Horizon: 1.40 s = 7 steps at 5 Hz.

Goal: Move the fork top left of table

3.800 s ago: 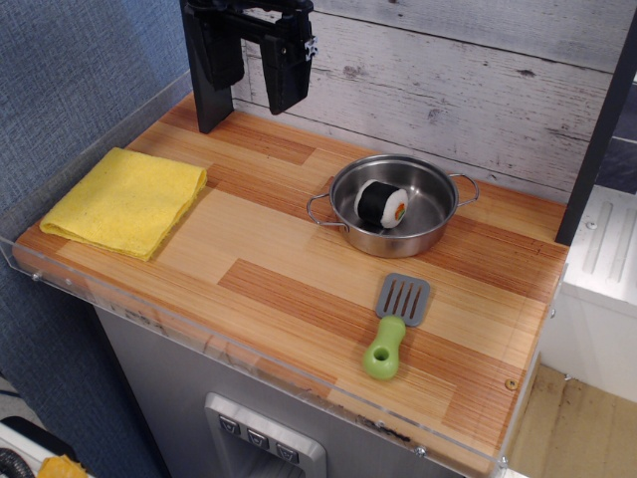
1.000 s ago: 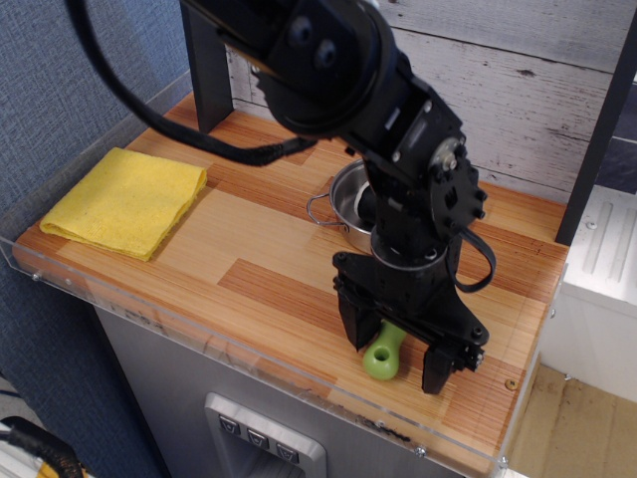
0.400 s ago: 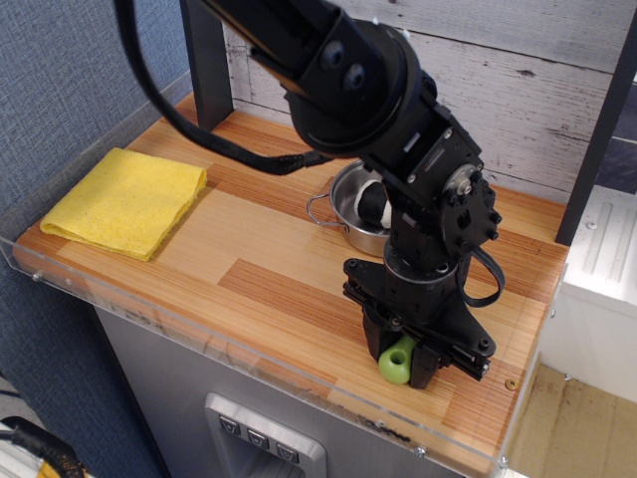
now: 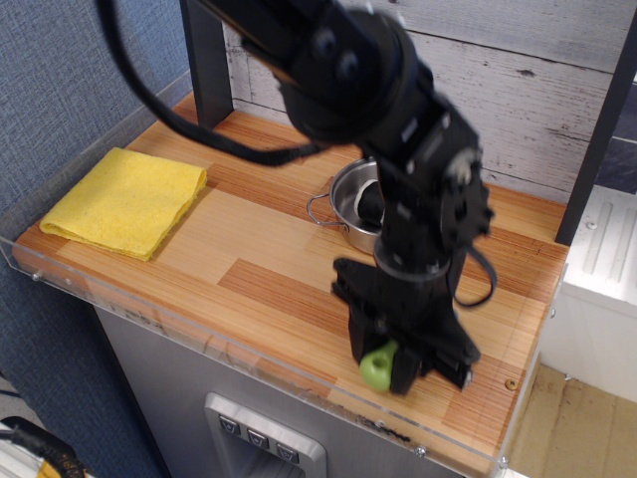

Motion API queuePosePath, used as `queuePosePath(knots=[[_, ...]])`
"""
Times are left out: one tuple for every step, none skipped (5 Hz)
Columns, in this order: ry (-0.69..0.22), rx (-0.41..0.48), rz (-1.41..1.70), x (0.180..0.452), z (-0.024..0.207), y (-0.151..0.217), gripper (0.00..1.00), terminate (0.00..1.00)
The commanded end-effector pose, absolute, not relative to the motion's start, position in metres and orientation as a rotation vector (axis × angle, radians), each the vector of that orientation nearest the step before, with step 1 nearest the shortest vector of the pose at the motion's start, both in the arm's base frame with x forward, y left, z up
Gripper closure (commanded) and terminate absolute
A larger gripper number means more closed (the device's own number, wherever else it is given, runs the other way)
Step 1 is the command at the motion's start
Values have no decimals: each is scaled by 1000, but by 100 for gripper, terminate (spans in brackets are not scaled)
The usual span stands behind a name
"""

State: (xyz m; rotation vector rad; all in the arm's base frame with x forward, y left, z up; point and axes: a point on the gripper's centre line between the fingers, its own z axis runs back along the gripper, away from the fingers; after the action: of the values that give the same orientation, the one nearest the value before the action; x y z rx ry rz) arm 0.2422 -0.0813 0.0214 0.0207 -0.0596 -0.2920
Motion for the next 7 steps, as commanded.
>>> queuePosePath(knots=[[-144,-45,-282,282,98,-40,100,0],[-220,-44,-229,307,121,3,100,0],[-264,-9,-181,331,129,44,100,0],[-270,43,-117,360,127,92,100,0],[-243,64,-118,373,113,114,100,0],[-192,99,-156,378,93,124,100,0],[-169,80,-163,374,75,125,100,0]])
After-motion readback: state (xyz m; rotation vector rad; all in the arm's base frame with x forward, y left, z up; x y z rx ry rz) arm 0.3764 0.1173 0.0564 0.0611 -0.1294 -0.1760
